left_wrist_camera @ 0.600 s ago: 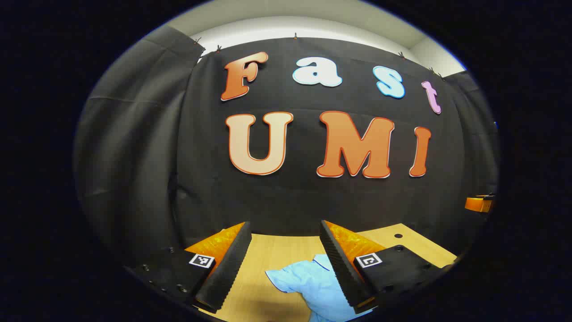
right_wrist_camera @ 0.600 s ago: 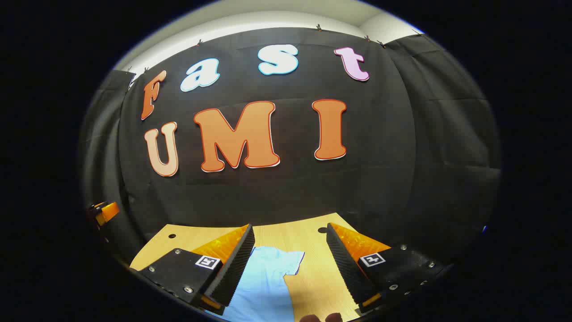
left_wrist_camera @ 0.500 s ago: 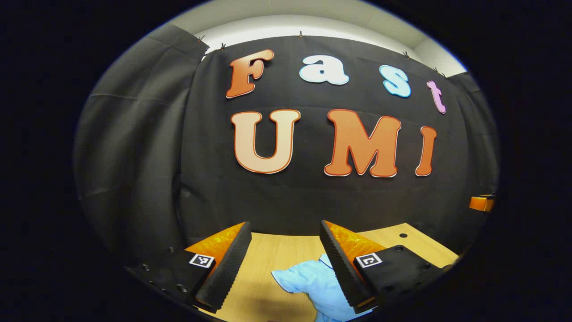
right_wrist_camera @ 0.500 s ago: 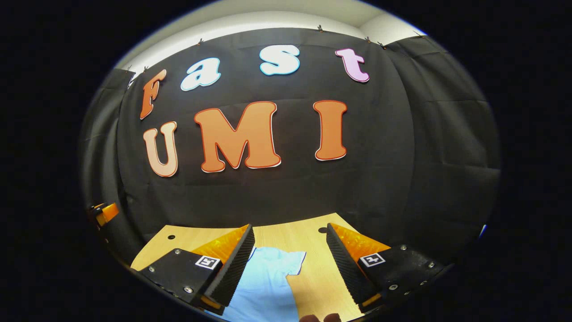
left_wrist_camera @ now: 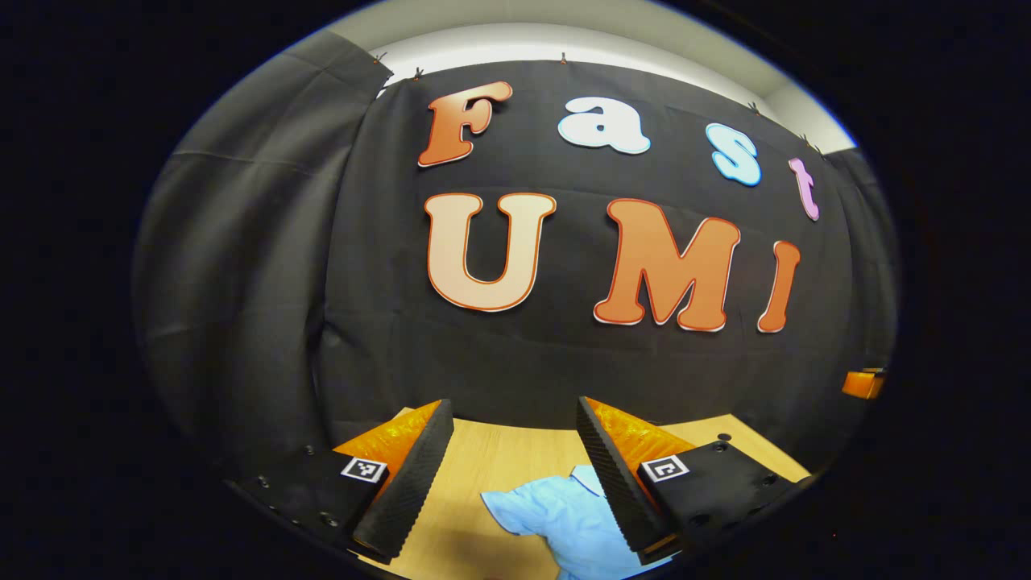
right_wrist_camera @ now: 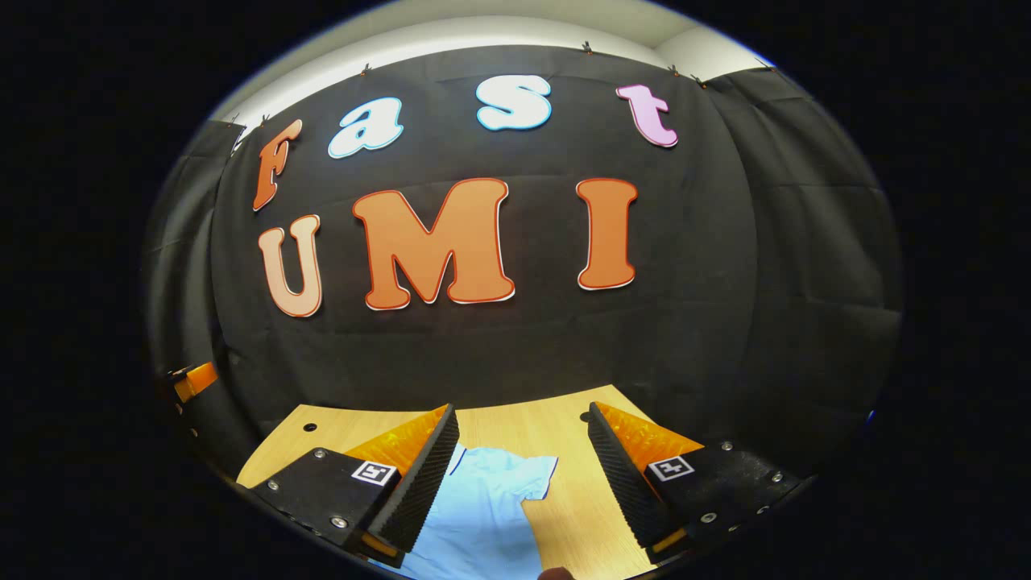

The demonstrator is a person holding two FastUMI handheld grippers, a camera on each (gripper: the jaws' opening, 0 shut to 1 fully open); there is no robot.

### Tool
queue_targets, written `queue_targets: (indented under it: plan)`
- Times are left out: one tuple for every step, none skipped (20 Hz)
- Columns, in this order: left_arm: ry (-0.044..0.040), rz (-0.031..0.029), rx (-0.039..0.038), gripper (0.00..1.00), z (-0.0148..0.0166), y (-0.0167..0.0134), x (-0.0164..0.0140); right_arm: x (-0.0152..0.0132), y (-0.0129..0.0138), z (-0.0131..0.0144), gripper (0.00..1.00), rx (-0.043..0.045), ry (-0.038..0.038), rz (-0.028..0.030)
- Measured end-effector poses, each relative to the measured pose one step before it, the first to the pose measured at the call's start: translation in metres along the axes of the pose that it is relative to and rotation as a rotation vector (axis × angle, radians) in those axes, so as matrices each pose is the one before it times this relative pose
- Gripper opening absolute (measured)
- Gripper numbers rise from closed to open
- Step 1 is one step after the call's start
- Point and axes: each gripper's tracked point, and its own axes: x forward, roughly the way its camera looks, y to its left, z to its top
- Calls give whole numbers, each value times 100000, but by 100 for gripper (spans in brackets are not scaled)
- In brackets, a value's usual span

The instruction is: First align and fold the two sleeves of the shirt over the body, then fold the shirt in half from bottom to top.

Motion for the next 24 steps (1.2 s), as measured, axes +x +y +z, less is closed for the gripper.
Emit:
queue_targets:
  plan:
    - [-554,599,-582,99,195,-326,-52,469,-68,55,98,-562,680,878]
    - [-612,647,429,99,328,-253,-13,525,34,143,98,-736,284,936]
    - [-269,710,1091,99,114,-188,128,465,-39,169,98,-558,95,855]
    - [-286,862,1134,99,218,3,-109,400,-45,288,98,-279,-482,906]
    - [-226,999,871,99,29,-119,55,408,66,291,98,-305,-774,1049]
    - [14,1023,481,99,70,-154,16,369,-17,-35,98,-286,-260,970]
    - [61,913,304,99,14,-60,-44,410,-12,-174,98,-345,272,1049]
    - [-205,813,378,99,33,-73,-25,412,91,-270,98,-190,566,1134]
    - [-368,697,386,99,-105,-159,-21,409,13,-300,98,301,902,824]
    - [-388,482,232,99,7,-71,-114,336,53,-442,98,809,1436,819]
    - [418,751,274,99,-227,-66,259,155,130,-365,98,1347,1662,723]
    - [1013,388,21,99,-183,-34,200,87,287,-222,98,1394,1440,936]
    - [817,-635,-6,99,-262,-331,179,153,200,-61,98,808,1042,480]
    - [111,-1302,199,99,44,-193,384,296,-32,-47,98,-269,375,-581]
    - [-191,-1220,470,99,27,-134,456,289,-214,-13,98,-1034,74,-1714]
    - [9,-511,462,99,45,55,285,103,-204,-186,98,-1177,552,-1592]
    - [78,-595,277,99,6,54,196,-35,3,-154,98,-770,410,-859]
    - [226,-341,41,99,-121,38,328,79,14,-211,98,-840,390,-938]
    - [195,-176,-323,99,-162,89,312,141,-27,-157,98,-805,727,-928]
    - [368,-557,-607,99,-146,-8,252,257,-190,-442,98,-716,1617,-1353]
    - [441,-853,-386,99,-314,-60,-83,333,-203,-369,98,-330,1989,-1503]
    - [217,-340,131,99,-51,146,163,435,-66,-445,98,-78,2095,-984]
    - [247,227,474,99,-126,363,222,501,-33,-426,98,-178,2208,-1126]
    - [164,159,283,100,-61,404,331,574,-78,-670,98,-655,2969,-928]
